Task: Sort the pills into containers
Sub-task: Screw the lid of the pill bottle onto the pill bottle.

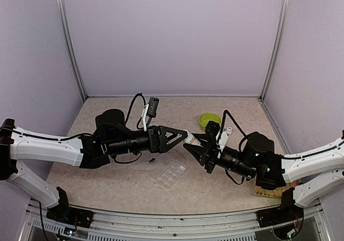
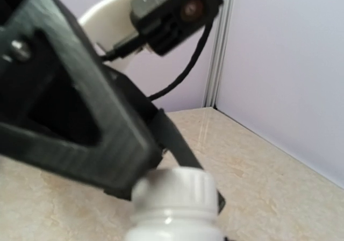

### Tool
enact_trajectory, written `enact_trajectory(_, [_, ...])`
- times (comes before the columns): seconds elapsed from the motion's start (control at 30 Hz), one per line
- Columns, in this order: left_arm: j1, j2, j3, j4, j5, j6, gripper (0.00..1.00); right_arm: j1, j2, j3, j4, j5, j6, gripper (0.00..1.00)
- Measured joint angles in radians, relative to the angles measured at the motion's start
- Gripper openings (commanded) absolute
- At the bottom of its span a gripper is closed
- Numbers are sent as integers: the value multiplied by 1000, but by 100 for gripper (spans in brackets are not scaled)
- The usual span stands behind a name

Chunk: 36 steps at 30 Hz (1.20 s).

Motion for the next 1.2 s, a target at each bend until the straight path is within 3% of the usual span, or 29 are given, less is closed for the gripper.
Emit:
enact_trajectory(0.2, [6,3,7,-32,-5,-16,71,0,0,-6,-3,5,-16,0])
enact_trajectory(0.63, [8,34,27,-26,45,-24,59,0,0,-6,-26,15,-29,0])
enact_trajectory(1.0, [8,35,27,5,67,-23,35,0,19,-6,-34,19,-29,0])
enact_trajectory(1.2, [13,44,27,13,74,-21,41,0,19,-6,-34,38,-29,0])
